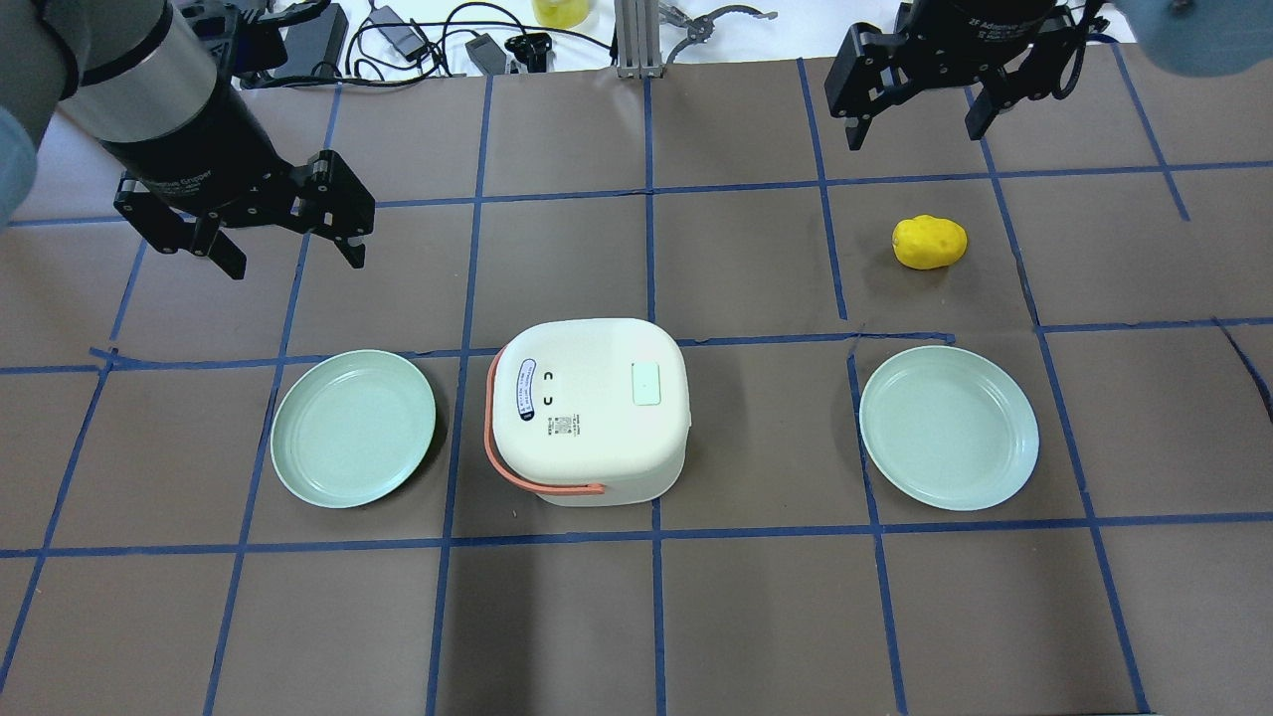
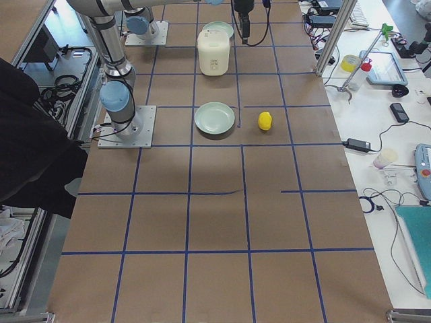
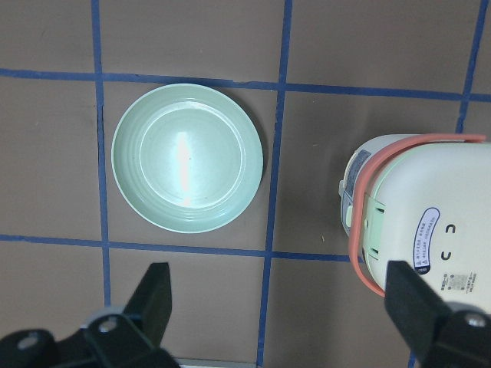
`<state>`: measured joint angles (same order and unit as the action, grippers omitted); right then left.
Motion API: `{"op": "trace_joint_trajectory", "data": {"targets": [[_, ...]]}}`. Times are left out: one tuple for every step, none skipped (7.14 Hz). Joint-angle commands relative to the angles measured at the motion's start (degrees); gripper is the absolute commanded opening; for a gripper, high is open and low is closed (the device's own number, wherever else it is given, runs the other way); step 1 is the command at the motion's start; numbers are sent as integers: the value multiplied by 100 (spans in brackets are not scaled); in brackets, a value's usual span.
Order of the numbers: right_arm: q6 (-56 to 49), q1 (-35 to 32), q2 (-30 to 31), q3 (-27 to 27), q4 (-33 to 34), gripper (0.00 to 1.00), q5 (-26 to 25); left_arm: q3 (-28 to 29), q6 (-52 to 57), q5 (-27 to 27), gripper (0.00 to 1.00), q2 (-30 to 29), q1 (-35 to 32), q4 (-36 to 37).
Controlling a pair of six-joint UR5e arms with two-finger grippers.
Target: Press rice cooker button
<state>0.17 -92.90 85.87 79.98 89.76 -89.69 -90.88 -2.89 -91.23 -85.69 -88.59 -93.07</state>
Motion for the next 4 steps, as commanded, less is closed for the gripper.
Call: {"op": "trace_joint_trajectory", "data": {"targets": [[0, 0, 0, 0, -3, 100, -5, 0, 7, 0, 100, 0, 0, 0], [0, 0, 0, 0, -3, 100, 21, 0, -1, 0, 100, 0, 0, 0], [18, -9, 0, 0, -11, 100, 213, 0, -1, 0, 100, 0, 0, 0], [26, -9, 0, 9, -3, 100, 224, 0, -1, 0, 100, 0, 0, 0]]}}
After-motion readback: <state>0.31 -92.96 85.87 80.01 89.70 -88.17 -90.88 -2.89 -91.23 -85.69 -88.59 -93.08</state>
